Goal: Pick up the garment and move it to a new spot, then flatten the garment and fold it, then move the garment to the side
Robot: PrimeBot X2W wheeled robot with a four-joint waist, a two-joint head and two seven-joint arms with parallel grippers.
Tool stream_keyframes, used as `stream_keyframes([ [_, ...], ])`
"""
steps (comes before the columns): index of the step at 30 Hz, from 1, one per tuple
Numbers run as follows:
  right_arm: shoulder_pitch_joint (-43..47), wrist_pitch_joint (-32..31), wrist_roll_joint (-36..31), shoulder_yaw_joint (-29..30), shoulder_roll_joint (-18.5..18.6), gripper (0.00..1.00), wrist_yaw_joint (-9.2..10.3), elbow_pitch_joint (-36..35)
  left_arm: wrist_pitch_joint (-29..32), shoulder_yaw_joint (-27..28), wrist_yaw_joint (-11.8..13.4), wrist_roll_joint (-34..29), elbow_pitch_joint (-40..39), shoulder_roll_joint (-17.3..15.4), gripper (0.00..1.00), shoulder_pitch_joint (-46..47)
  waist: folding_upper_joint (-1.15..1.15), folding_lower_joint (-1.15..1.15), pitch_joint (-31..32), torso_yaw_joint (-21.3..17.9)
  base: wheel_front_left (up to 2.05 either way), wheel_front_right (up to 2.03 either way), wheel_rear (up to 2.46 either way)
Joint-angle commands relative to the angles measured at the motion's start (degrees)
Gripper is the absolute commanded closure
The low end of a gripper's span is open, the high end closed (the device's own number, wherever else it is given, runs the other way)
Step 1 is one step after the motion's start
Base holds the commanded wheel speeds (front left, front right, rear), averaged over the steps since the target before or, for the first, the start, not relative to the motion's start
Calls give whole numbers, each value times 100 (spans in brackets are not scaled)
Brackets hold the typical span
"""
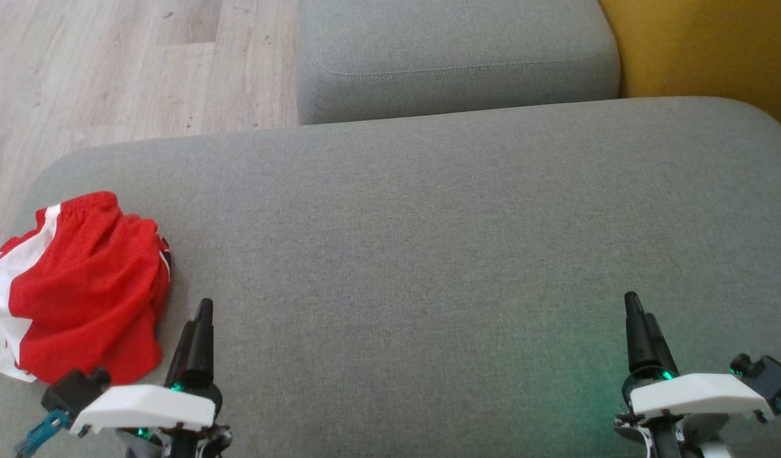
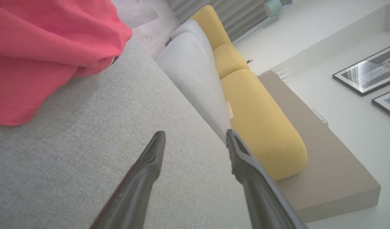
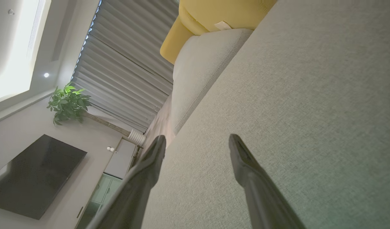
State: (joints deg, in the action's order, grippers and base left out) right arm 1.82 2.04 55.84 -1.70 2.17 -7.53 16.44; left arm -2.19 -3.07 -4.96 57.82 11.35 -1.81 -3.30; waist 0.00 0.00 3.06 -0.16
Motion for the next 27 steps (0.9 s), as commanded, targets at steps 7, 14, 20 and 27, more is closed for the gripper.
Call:
stream_keyframes([
  [7,-177,168,-620,-244,45,0,2,-295,-163,-58,11,-623,-311,-66,0,148,0,0,51,20,0,0,0],
  [14,-164,286,-1142,-445,83,0,2,-367,-279,-137,62,-1133,-392,-70,0,87,0,0,120,62,0,0,0],
  [20,-135,387,-1553,-541,95,0,2,-405,-380,-216,76,-1591,-460,-74,0,33,0,0,194,102,0,0,0],
  [27,-82,506,-2000,-669,95,0,3,-344,-497,-306,80,-2139,-566,-78,0,-85,0,0,294,106,0,0,0],
])
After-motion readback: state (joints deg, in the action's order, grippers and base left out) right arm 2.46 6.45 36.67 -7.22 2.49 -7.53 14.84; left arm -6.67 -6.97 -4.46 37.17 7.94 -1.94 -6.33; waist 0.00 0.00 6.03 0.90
